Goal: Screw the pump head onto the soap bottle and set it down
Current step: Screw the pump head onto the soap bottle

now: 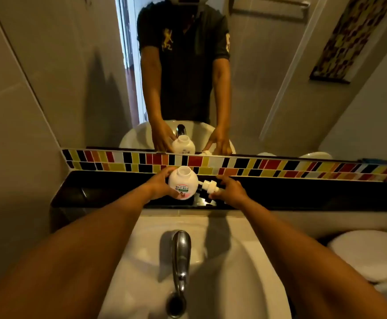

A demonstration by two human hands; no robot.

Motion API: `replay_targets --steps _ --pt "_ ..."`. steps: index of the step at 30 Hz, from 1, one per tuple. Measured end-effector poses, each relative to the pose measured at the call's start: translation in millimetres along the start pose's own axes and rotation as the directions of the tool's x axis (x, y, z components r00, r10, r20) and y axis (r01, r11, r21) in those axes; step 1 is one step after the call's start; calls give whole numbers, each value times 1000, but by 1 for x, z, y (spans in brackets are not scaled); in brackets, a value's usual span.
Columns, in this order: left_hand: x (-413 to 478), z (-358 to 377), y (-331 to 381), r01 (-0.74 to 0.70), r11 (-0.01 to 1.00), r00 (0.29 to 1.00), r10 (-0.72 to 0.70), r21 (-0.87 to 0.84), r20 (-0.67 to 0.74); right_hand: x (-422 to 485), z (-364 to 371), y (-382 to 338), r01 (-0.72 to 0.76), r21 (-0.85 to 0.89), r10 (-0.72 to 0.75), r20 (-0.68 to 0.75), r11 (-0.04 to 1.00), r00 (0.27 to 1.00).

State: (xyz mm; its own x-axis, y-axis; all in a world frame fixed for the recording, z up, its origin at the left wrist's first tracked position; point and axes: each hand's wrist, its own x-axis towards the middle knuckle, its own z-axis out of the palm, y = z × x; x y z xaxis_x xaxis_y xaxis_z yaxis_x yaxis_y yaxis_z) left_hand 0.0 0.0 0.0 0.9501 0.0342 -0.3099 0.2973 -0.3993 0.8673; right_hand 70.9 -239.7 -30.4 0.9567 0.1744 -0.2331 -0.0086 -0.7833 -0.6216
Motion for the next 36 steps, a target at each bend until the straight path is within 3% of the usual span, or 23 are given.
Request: replay_targets --steps 8,14,21,29,36 --pt "8 15 -1 -38 998 995 33 -52 -90 -2 10 -7 29 -9 -29 -57 1000 998" --pt "7 10 0 1 1000 994 -3 -14 -109 -10 -5 -12 -15 174 14 6 985 1000" --pt "-13 -23 8 44 986 992 -24 159 -124 -26 -33 -23 66 269 -68 -5 961 998" --pt "-44 -40 24 13 944 992 28 329 -122 -47 -48 -58 254 -60 -255 -12 965 967" --pt "-55 -34 38 -44 902 996 71 429 -47 -63 -50 -89 395 -385 -409 49 834 911"
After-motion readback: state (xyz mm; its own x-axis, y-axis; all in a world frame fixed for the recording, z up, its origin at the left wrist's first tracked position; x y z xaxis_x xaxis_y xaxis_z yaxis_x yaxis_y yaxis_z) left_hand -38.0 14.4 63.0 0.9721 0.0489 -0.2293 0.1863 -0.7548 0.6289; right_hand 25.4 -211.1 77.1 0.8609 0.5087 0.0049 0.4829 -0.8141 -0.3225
